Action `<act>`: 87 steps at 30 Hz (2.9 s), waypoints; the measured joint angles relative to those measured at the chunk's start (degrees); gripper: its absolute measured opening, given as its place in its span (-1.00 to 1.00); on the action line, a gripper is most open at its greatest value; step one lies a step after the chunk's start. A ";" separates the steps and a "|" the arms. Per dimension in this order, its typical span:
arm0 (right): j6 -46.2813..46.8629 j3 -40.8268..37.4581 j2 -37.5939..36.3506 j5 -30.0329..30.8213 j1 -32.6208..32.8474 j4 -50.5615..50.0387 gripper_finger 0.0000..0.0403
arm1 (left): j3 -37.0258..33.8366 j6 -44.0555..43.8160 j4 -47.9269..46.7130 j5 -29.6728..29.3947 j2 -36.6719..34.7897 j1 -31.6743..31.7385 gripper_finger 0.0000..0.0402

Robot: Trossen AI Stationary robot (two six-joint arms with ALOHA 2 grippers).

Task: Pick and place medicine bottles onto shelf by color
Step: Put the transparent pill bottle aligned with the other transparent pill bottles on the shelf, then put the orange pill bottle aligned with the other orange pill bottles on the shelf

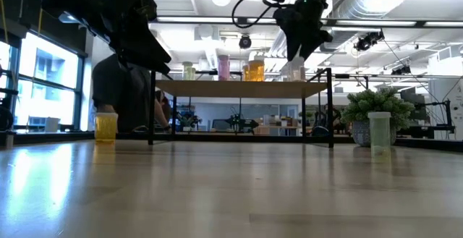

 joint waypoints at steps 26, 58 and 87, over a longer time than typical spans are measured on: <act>-8.72 1.56 -5.56 4.07 6.40 -8.53 0.00 | 0.00 -0.23 -3.54 -4.35 0.01 0.01 0.03; 8.20 -27.79 -27.10 8.63 20.50 7.64 0.00 | -0.02 -10.00 -25.75 -24.00 -16.23 -0.01 0.03; 8.06 -27.79 -27.14 8.48 21.57 7.49 0.00 | 0.00 -20.35 -35.78 -31.12 -18.86 1.34 0.41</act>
